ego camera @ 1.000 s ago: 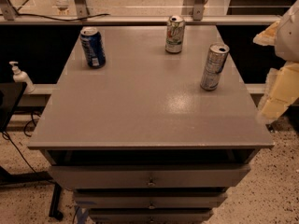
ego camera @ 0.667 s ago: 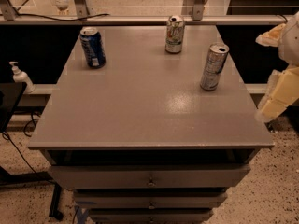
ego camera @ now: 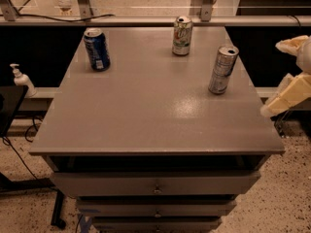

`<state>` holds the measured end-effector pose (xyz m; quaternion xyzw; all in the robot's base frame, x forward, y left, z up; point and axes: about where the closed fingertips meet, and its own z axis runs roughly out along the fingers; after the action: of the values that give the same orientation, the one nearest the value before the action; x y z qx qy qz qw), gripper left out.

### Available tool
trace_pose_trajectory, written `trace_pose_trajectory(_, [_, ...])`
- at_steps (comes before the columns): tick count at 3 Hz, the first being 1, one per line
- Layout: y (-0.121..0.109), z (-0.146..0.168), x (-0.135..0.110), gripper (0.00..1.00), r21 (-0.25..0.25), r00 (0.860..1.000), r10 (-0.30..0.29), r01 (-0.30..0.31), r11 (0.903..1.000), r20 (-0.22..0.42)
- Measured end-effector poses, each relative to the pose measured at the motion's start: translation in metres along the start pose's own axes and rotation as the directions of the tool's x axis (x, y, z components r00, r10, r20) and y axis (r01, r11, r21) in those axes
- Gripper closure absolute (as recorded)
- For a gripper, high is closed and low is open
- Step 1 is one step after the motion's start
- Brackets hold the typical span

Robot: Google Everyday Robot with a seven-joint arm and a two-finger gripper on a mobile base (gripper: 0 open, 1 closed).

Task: Knock redbull can over

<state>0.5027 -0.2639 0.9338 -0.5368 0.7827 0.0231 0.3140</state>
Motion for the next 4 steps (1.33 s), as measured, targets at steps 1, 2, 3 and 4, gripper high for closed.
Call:
trace_pose_trajectory(1, [-0.019, 0.027, 0.005, 0.00, -0.007, 0.984, 0.119, -0.119, 0.9928, 0.135])
trace_pose_trajectory(2, [-0.023, 0.055, -0.015, 0.00, -0.060, 0.941, 0.215, -0.206, 0.9766, 0.262])
trace_pose_trajectory(3, [-0.020, 0.085, -0.045, 0.00, -0.136, 0.887, 0.278, -0.245, 0.9600, 0.368])
trace_pose_trajectory(4, [-0.030, 0.178, -0.076, 0.00, -0.162, 0.874, 0.226, -0.171, 0.9718, 0.430])
